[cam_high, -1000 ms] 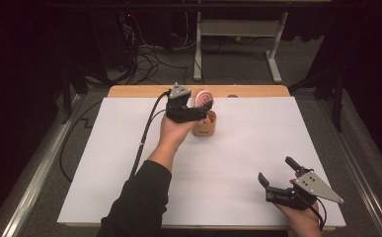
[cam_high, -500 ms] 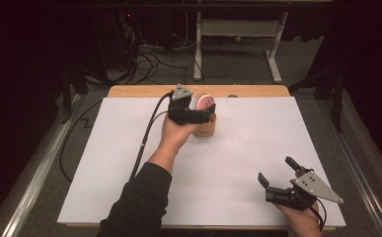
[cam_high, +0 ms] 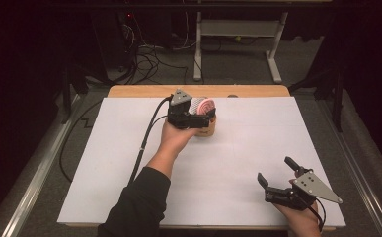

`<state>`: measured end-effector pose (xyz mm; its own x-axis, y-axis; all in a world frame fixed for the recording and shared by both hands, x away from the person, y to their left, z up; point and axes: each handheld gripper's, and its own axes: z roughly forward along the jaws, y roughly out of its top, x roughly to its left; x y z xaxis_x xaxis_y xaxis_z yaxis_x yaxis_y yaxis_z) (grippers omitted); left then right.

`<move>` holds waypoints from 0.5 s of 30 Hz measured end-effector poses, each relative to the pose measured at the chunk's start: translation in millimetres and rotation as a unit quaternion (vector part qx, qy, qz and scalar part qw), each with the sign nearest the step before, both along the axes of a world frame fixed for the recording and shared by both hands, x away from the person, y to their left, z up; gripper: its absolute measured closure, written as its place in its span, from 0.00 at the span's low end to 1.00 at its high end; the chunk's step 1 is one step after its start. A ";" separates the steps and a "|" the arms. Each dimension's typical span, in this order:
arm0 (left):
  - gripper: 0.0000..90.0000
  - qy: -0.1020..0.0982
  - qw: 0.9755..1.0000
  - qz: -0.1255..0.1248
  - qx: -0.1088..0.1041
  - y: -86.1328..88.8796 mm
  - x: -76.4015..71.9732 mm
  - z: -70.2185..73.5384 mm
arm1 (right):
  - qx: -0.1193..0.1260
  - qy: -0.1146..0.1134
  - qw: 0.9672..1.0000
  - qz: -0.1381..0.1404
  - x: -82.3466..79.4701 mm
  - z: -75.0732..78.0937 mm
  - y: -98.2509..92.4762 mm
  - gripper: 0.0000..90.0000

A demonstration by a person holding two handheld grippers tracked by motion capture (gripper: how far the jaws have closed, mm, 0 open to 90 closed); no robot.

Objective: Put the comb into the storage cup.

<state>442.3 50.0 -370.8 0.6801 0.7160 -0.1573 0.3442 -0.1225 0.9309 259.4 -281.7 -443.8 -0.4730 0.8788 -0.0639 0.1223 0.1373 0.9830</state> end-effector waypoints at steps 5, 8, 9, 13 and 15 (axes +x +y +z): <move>0.00 -0.003 1.000 0.001 -0.002 1.0 -3.0 -1.3 | -0.002 -0.001 1.000 0.000 -0.3 0.1 0.4 0.00; 0.00 -0.004 1.000 -0.001 -0.003 1.7 -5.6 -3.5 | -0.002 -0.001 1.000 0.000 -0.6 0.0 0.4 0.00; 0.00 -0.005 1.000 -0.003 -0.009 2.3 -7.0 -4.2 | -0.002 -0.001 1.000 0.000 -0.5 -0.2 0.4 0.00; 0.00 -0.005 1.000 -0.003 -0.004 4.2 -11.6 -6.7 | -0.002 0.002 1.000 0.002 -0.1 -1.1 1.7 0.00; 0.00 -0.005 1.000 -0.007 -0.006 5.6 -13.0 -6.9 | -0.003 0.002 1.000 0.003 -0.4 -1.1 2.5 0.00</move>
<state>429.3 55.5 -377.7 0.6911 0.7052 -0.1582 0.3326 -0.1159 0.9359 259.0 -279.3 -444.9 -0.4785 0.8755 -0.0675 0.1246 0.1438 0.9817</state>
